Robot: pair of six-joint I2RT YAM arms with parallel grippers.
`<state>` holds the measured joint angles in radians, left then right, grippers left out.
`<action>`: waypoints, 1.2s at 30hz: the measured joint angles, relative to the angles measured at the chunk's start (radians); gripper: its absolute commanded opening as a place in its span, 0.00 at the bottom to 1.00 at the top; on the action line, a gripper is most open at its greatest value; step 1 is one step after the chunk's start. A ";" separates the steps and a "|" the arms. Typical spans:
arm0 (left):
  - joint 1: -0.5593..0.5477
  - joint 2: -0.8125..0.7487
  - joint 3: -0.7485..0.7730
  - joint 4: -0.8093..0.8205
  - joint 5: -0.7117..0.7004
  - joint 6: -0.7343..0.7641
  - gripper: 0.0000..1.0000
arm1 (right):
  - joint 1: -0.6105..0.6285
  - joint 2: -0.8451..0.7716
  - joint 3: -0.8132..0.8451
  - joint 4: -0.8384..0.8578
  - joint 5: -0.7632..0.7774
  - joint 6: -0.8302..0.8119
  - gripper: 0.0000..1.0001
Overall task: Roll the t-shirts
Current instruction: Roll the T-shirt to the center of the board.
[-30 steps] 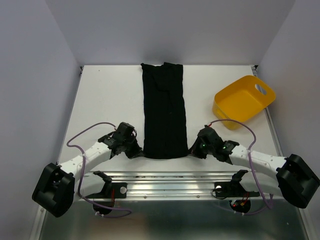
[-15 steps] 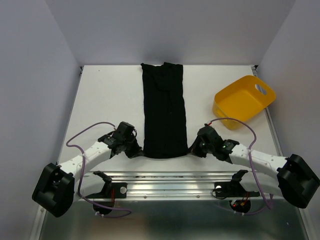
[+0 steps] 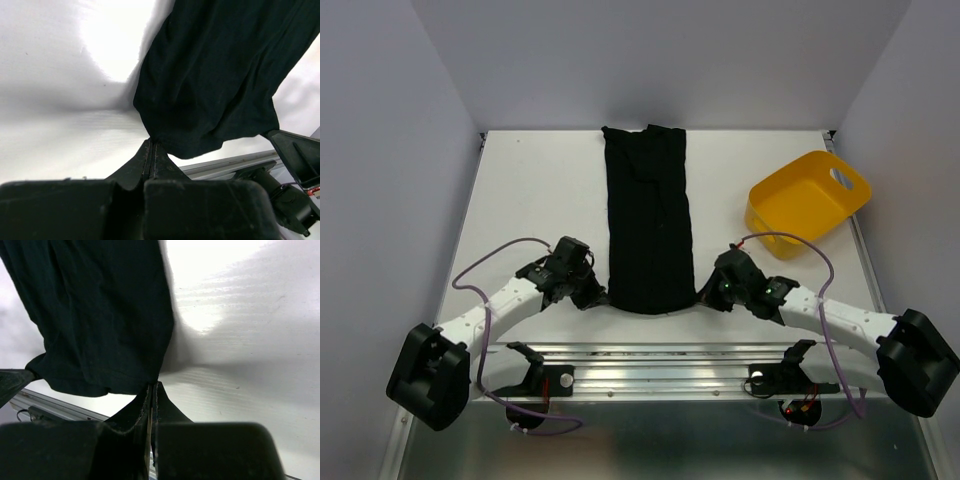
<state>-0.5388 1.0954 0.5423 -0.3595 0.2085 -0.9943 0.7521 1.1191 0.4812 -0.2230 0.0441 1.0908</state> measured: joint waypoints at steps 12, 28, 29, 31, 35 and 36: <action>0.064 0.089 0.103 0.006 -0.004 0.029 0.00 | -0.014 0.055 0.116 -0.013 0.045 -0.058 0.01; 0.137 0.239 0.172 0.092 0.000 0.090 0.00 | -0.076 0.175 0.209 -0.013 0.058 -0.135 0.01; 0.138 0.252 0.178 0.097 0.000 0.096 0.00 | -0.077 0.179 0.212 -0.013 0.059 -0.137 0.01; 0.142 0.272 0.184 0.106 0.001 0.100 0.00 | -0.082 0.191 0.216 -0.012 0.061 -0.145 0.01; 0.142 0.296 0.192 0.117 0.000 0.108 0.00 | -0.087 0.213 0.218 -0.011 0.061 -0.154 0.01; 0.142 0.303 0.195 0.124 0.000 0.112 0.00 | -0.090 0.218 0.219 -0.011 0.061 -0.156 0.01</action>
<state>-0.3969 1.3979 0.7376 -0.2359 0.2089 -0.8822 0.6624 1.3373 0.7002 -0.2344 0.1055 0.9348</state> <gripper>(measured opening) 0.019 0.021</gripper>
